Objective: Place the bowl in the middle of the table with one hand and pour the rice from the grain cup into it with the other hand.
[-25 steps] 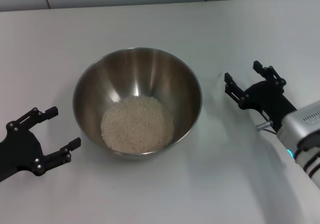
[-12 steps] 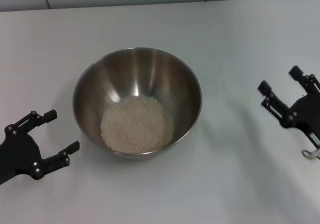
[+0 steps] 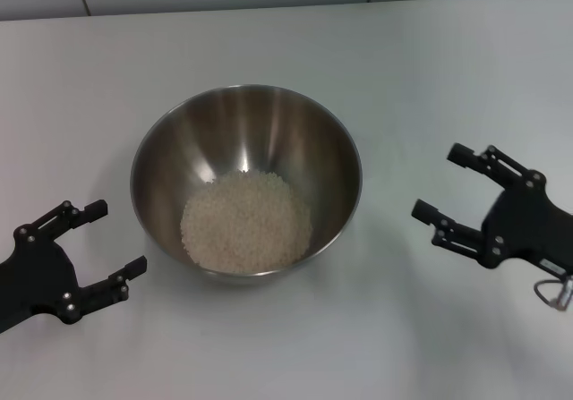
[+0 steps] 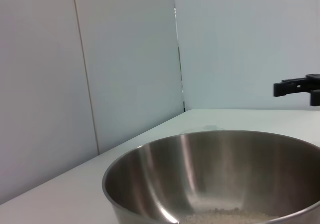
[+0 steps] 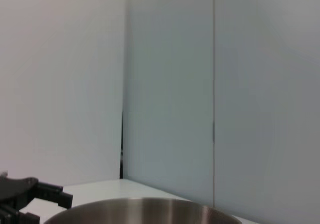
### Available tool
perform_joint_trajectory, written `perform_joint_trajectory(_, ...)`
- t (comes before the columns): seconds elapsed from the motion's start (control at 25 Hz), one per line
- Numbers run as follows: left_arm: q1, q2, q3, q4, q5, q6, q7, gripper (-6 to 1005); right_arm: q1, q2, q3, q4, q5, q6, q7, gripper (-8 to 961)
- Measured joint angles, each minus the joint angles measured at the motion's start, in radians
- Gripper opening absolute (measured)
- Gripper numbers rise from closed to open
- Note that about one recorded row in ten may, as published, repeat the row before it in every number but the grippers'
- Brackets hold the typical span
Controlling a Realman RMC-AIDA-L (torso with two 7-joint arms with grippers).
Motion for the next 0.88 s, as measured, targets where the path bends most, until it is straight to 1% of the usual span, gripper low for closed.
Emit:
perform_joint_trajectory(0.08,0.0,0.0,0.001,0.001,0.0,0.001,-0.001,846,0.027,0.002,-0.017,-0.009,-0.003,0.018,0.002,830)
perform_joint_trajectory(0.24,0.0,0.001,0.001,0.003,0.0,0.003,-0.002,846,0.047,0.002,-0.043,-0.009,-0.003,0.047,0.007,830)
perform_joint_trajectory(0.28,-0.001,0.001,0.002,0.004,0.0,0.004,-0.005,846,0.056,0.002,-0.064,-0.007,-0.003,0.075,0.013,830)
perform_joint_trajectory(0.44,-0.004,0.003,0.009,0.008,0.0,0.004,-0.016,846,0.063,0.002,-0.085,-0.003,-0.004,0.106,0.017,830)
perform_joint_trajectory(0.88,-0.007,0.004,0.01,0.009,0.0,0.004,-0.018,846,0.062,0.004,-0.086,-0.002,-0.004,0.133,0.019,830)
